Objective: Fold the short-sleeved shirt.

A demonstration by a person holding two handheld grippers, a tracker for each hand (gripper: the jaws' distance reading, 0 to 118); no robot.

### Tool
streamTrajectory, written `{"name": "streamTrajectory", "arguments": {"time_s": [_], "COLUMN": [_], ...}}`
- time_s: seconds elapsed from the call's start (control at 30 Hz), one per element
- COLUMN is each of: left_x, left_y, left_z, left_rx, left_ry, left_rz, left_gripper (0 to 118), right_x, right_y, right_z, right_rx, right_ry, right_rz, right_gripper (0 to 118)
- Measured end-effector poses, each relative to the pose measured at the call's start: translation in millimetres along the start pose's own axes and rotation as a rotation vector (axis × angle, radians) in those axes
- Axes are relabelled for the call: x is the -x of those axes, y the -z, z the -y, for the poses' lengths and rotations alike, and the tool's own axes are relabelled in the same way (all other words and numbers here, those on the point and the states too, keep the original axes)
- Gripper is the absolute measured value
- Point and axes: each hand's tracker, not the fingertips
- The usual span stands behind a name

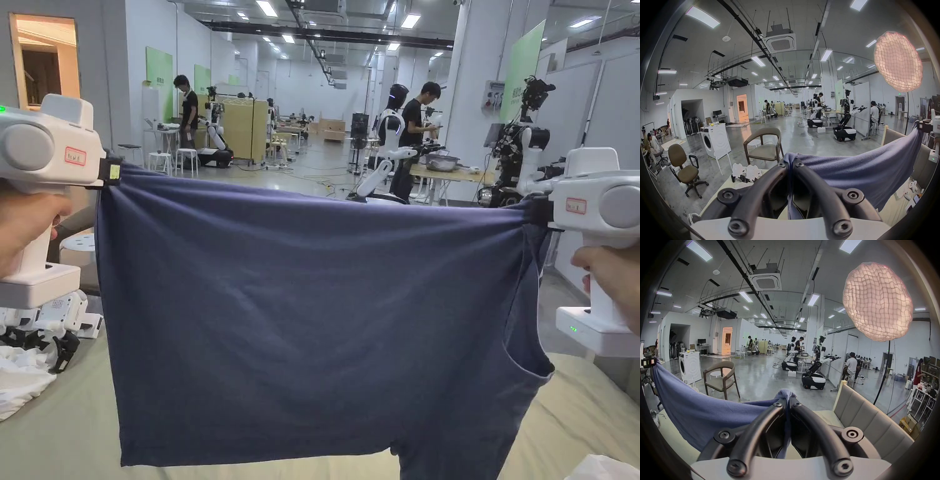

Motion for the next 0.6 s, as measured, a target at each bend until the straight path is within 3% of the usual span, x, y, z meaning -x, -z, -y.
{"name": "streamTrajectory", "arguments": {"time_s": [0.3,0.6], "left_x": [-3,-5], "left_y": [25,-4], "left_z": [33,157], "left_rx": [0.014,0.120], "left_ry": [0.032,-0.033], "left_rz": [-0.014,0.041], "left_gripper": [0,0], "right_x": [10,21], "right_y": [18,-21], "right_z": [40,152], "right_rx": [-0.029,0.096], "right_ry": [-0.028,-0.041], "right_rz": [-0.008,-0.033], "right_gripper": [2,2]}}
